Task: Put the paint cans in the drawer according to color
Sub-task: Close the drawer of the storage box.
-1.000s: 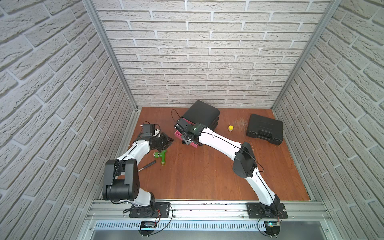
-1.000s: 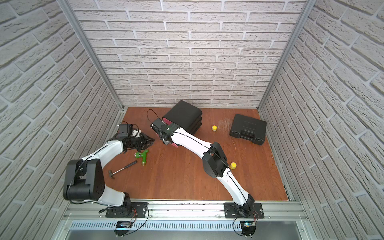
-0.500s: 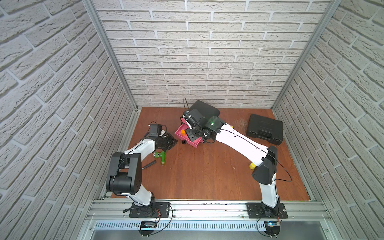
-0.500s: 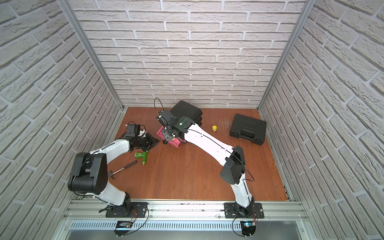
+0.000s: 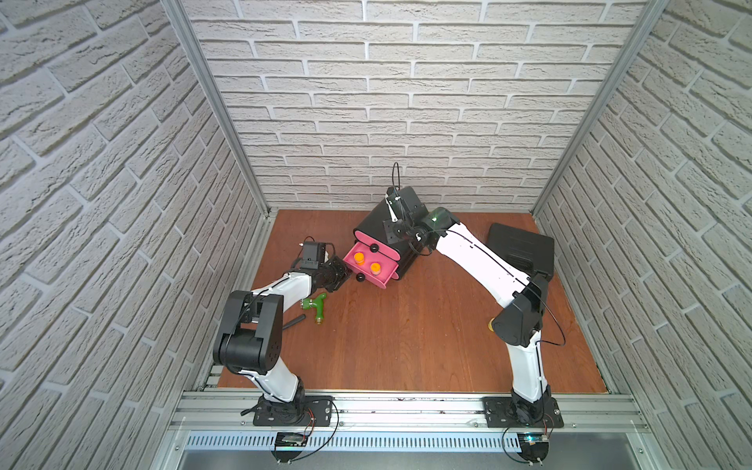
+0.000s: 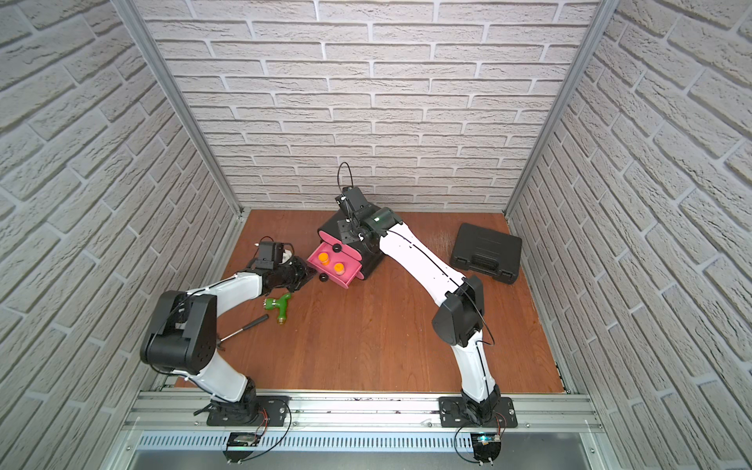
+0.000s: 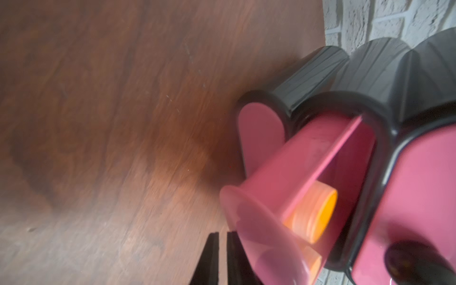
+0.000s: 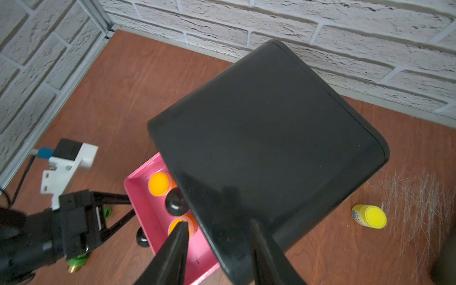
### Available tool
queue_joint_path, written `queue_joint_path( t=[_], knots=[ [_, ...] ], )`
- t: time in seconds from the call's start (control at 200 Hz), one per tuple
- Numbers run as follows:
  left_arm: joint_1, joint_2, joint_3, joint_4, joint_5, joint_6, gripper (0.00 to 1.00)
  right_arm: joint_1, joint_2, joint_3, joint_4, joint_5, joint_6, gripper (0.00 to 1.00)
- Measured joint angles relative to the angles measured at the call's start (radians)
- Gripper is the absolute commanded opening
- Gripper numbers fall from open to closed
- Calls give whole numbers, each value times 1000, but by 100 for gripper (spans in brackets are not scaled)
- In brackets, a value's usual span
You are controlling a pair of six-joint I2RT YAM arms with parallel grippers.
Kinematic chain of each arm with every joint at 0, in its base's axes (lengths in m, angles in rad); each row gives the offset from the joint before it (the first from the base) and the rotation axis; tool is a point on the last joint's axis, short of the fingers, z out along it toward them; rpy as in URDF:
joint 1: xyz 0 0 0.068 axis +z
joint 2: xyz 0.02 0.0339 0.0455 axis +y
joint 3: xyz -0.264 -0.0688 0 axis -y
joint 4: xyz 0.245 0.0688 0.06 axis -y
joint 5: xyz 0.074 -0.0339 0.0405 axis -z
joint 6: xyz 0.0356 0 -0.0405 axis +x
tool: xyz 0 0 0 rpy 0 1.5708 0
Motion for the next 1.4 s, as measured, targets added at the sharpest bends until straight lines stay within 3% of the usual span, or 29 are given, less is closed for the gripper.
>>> queue_joint_path(
  t=[0.395,1.4],
  knots=[
    [-41,19,11,64,-50,-26,11,-47,74,37,-2,-52,3,44],
    [-125,138,116,212,-125,-103,12,-65,4,-134,103,-89,10,42]
  ],
)
